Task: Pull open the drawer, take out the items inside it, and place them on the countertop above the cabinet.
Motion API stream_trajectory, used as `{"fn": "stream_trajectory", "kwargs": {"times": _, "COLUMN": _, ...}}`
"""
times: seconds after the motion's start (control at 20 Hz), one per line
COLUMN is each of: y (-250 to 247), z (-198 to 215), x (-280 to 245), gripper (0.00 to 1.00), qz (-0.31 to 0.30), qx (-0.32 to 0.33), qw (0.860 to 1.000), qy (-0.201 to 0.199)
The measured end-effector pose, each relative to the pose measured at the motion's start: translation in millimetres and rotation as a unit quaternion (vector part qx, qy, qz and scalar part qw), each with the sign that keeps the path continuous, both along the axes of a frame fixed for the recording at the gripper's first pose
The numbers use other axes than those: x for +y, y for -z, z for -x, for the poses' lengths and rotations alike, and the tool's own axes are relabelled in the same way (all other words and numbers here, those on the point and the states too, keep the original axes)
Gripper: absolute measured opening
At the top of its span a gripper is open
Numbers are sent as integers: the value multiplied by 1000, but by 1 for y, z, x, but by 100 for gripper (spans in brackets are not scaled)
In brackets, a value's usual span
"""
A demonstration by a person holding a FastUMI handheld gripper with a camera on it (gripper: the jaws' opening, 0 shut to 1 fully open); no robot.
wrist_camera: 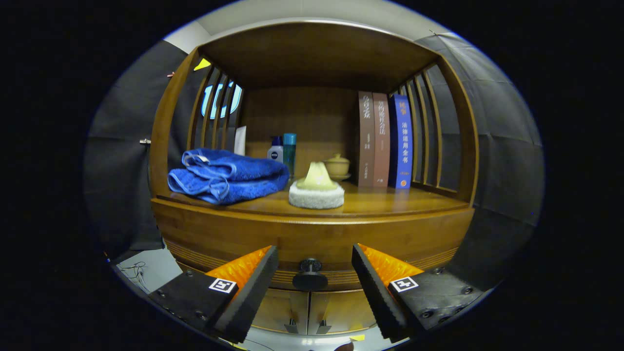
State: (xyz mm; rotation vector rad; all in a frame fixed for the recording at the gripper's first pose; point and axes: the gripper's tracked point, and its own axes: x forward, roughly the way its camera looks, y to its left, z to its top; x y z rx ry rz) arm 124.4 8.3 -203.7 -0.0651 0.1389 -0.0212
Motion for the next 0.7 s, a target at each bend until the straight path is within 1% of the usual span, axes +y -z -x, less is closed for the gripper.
{"fn": "stream_trajectory", "kwargs": {"times": 0.2, "y": -48, "z": 28, "x": 3, "gripper": 99, "qz": -10, "qx": -7, "qw": 1000, "qy": 3}}
{"fn": "stream_trajectory", "kwargs": {"times": 0.5, "y": -128, "z": 74, "x": 10, "gripper": 99, "qz": -37, "qx": -20, "qw": 999, "qy": -22}}
{"fn": "stream_trajectory", "kwargs": {"times": 0.6, "y": -149, "z": 90, "x": 10, "gripper": 99, "qz": -54, "qx": -21, "qw": 998, "qy": -28}}
{"fn": "stream_trajectory", "kwargs": {"times": 0.7, "y": -170, "z": 104, "x": 7, "gripper": 99, "qz": -58, "qx": -29, "qw": 997, "qy": -32}}
